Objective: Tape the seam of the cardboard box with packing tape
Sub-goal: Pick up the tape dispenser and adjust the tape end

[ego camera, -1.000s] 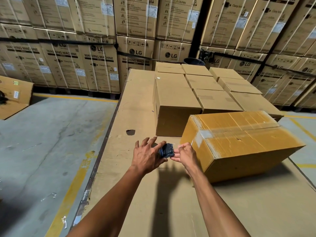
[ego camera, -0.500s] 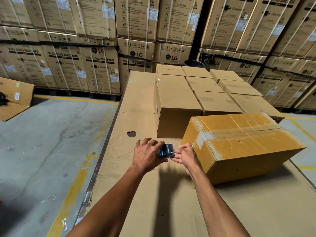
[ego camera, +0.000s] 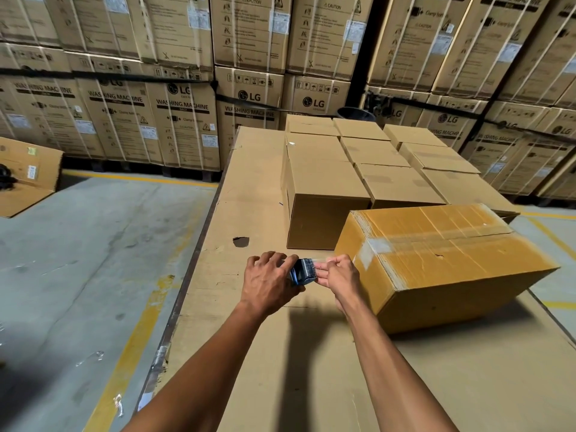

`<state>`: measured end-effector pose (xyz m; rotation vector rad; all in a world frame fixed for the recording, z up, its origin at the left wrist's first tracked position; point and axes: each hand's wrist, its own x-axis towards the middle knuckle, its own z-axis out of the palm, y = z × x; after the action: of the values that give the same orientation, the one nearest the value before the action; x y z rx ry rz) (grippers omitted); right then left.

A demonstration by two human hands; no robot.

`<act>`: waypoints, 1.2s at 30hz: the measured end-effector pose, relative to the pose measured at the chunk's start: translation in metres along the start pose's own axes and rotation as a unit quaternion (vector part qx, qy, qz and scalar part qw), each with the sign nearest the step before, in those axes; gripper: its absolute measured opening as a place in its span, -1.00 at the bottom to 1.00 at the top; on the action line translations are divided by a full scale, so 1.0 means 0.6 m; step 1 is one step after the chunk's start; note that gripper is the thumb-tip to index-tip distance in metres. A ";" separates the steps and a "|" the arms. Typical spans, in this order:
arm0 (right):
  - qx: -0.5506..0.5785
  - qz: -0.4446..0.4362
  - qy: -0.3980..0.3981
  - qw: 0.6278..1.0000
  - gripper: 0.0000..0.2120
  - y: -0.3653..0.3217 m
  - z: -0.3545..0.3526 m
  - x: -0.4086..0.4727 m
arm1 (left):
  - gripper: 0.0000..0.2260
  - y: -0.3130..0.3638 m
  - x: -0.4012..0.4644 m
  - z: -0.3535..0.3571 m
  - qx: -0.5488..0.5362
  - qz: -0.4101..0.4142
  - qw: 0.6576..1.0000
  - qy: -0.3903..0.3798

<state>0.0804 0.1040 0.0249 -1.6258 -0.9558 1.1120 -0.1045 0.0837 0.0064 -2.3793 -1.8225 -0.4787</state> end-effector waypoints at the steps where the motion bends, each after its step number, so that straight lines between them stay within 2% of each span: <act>1: 0.009 0.003 -0.005 1.000 -0.89 -0.001 -0.001 -0.002 | -0.32 -0.001 -0.001 0.000 -0.010 -0.004 1.000 0.001; 8: 0.101 0.024 -0.062 0.993 -0.85 -0.007 -0.006 0.001 | -0.30 -0.011 0.005 -0.003 -0.026 -0.016 0.999 0.007; 12: 0.175 0.090 -0.105 0.975 -0.85 -0.017 -0.018 -0.001 | -0.29 -0.012 0.010 -0.007 -0.020 -0.009 1.000 -0.008; 17: 0.245 0.158 -0.117 0.949 -0.82 -0.009 -0.035 0.002 | -0.31 -0.013 0.012 -0.007 -0.010 0.005 1.000 -0.017; 21: 0.198 0.171 -0.138 0.955 -0.73 0.011 -0.036 0.012 | -0.33 -0.019 0.011 0.001 -0.004 0.009 0.999 -0.032; 23: 0.180 0.150 -0.151 0.960 -0.76 0.023 -0.035 0.016 | -0.34 -0.021 0.010 0.008 0.001 0.008 0.999 -0.040; 31: 0.062 0.074 -0.077 0.992 -0.82 0.069 -0.024 0.046 | -0.34 -0.040 0.005 0.062 0.027 0.012 0.996 -0.085; 36: 0.085 0.101 -0.079 0.988 -0.92 0.096 -0.021 0.069 | -0.42 -0.043 0.011 0.103 0.051 0.000 0.991 -0.120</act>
<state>0.1101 0.1233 -0.0377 -1.5367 -0.7835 1.4379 -0.1160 0.1139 -0.0528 -2.4586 -1.8875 -0.0978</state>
